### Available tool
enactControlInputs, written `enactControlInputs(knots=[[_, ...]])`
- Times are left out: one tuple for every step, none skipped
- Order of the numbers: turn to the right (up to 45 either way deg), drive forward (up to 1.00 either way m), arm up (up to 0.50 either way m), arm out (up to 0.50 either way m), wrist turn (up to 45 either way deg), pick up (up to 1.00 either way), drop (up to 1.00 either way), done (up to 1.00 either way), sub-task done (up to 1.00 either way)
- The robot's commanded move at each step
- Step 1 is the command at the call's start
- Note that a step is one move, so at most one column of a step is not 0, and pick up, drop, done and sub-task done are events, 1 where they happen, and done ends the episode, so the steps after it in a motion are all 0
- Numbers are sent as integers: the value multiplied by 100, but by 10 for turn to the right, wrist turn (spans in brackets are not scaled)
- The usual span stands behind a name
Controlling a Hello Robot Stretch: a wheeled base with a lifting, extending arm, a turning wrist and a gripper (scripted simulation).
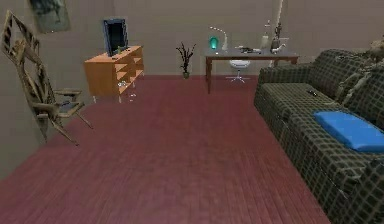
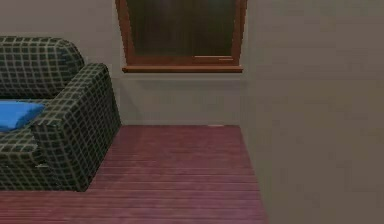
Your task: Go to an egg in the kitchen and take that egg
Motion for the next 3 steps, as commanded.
enactControlInputs(knots=[[-450, 0, 0, 0, 0, 0, 0, 0, 0], [-330, 0, 0, 0, 0, 0, 0, 0, 0], [0, 30, 0, 0, 0, 0, 0, 0, 0]])
